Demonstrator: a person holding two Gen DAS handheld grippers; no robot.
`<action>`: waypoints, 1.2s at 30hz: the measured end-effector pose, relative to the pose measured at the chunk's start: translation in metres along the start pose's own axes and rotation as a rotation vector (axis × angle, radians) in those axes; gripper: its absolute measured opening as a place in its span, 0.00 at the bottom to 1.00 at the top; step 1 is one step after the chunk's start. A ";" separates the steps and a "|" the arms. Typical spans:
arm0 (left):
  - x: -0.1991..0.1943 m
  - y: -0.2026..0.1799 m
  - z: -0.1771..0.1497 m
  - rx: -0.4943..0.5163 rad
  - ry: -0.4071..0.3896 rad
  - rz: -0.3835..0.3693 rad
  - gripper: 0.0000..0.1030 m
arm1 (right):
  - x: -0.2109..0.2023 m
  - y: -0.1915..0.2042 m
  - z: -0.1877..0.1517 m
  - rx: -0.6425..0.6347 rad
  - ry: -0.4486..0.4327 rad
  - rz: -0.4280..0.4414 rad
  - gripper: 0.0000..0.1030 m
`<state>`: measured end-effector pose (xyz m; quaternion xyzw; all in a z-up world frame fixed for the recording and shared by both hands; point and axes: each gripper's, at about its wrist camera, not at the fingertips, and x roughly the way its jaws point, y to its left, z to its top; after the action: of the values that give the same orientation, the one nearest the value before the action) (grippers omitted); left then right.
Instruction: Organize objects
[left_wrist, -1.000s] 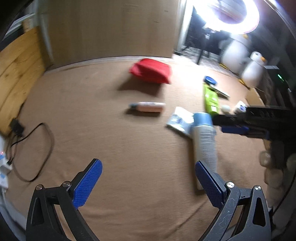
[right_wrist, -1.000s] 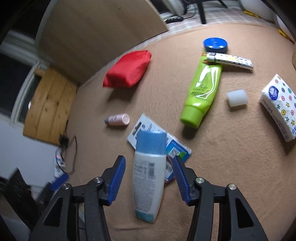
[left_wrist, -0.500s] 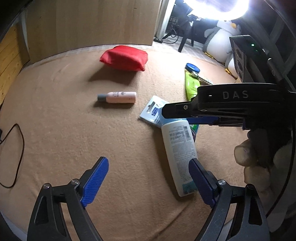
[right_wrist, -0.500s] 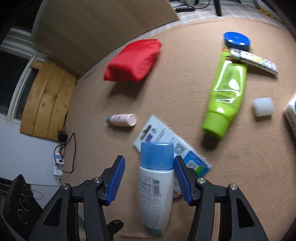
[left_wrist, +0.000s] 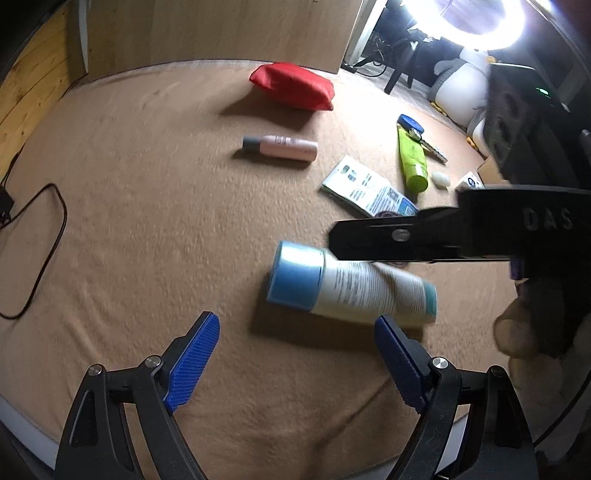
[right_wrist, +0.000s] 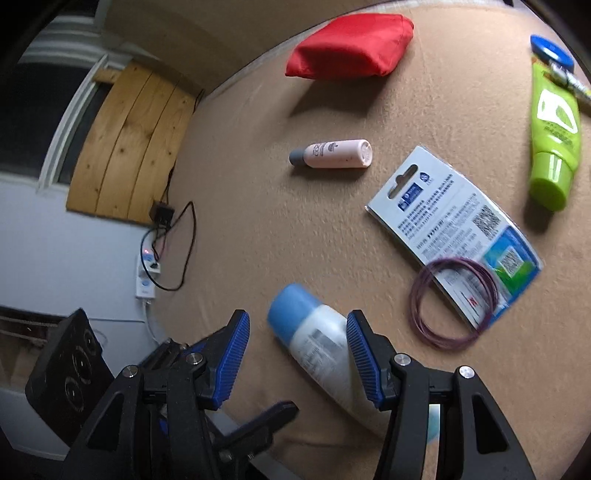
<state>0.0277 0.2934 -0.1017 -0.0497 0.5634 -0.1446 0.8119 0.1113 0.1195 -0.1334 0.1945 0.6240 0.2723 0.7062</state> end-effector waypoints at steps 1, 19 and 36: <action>0.000 0.000 -0.001 -0.002 0.001 -0.001 0.86 | -0.004 -0.001 -0.003 -0.008 -0.006 -0.016 0.50; 0.023 -0.002 0.077 0.078 -0.001 0.023 0.66 | -0.055 -0.023 -0.063 0.038 -0.068 -0.047 0.50; 0.038 0.009 0.034 0.028 0.132 -0.129 0.49 | -0.026 -0.044 -0.068 0.144 -0.052 0.011 0.50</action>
<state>0.0735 0.2880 -0.1261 -0.0648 0.6092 -0.2072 0.7627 0.0481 0.0647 -0.1497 0.2555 0.6222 0.2254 0.7048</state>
